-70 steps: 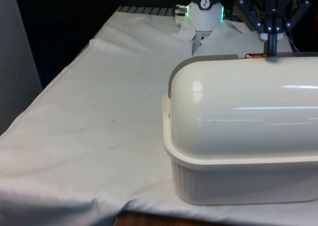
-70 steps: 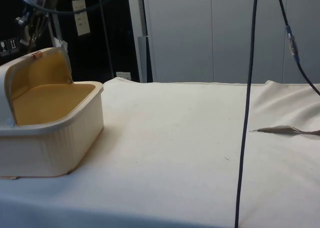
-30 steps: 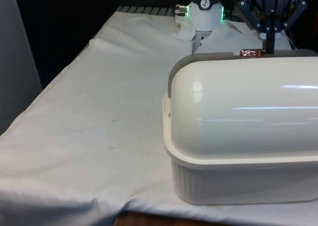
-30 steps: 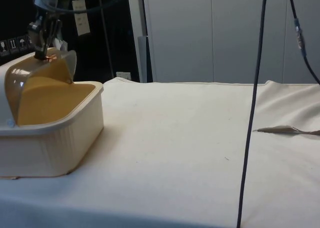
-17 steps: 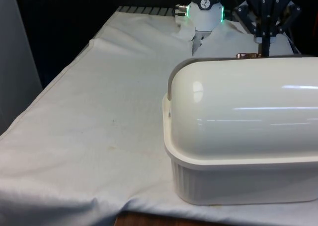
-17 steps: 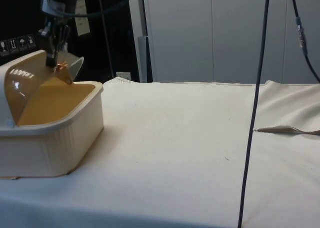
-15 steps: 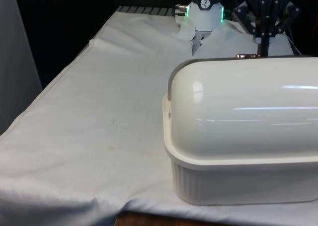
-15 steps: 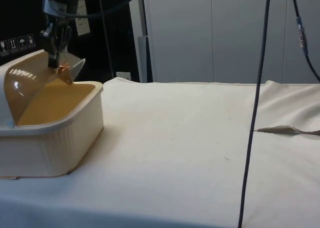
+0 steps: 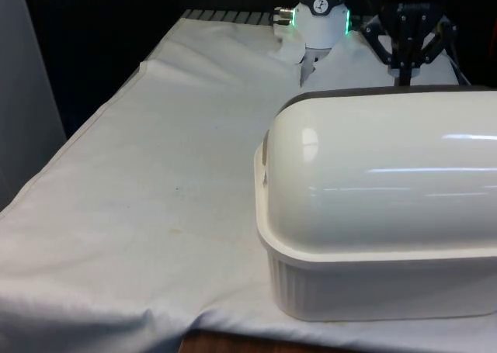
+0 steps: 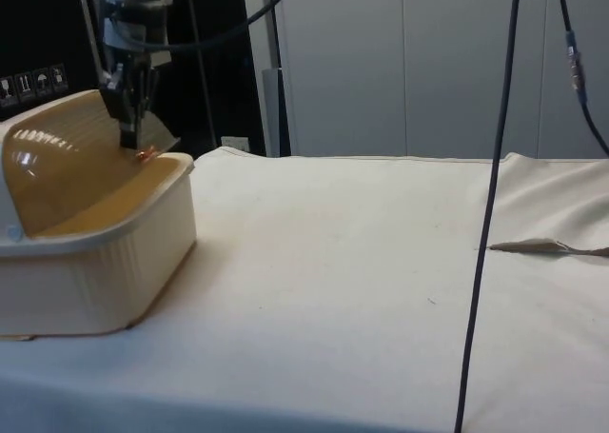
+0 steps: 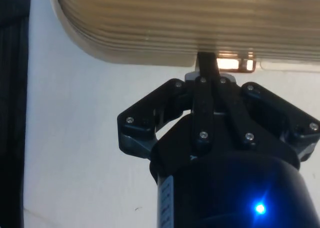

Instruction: Open the lid, then close it.

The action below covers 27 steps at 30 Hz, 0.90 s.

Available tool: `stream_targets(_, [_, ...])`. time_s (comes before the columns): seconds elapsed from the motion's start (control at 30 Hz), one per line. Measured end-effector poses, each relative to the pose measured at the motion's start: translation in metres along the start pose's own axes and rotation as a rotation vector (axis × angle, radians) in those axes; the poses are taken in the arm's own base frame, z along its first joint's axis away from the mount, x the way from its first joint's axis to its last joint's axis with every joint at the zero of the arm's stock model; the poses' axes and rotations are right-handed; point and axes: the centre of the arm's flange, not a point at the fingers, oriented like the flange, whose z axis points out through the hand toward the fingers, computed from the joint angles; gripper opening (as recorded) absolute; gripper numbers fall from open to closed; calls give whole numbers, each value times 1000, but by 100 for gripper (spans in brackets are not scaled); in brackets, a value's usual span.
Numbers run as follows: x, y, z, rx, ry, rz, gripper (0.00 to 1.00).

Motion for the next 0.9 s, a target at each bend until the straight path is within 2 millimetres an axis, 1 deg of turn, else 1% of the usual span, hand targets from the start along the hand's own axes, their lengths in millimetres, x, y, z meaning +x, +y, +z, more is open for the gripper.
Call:
stream_targets(0.13, [-4, -1, 5, 2, -17, 0, 0])
stream_targets(0.53, [-15, -2, 28, 4, -99, -1, 0])
stream_targets(0.63, [-16, -2, 29, 4, -105, -1, 0])
stream_targets(0.73, [-19, -3, 36, 4, -129, -2, 0])
stream_targets(0.9, [-25, -5, 39, 7, -145, -4, 0])
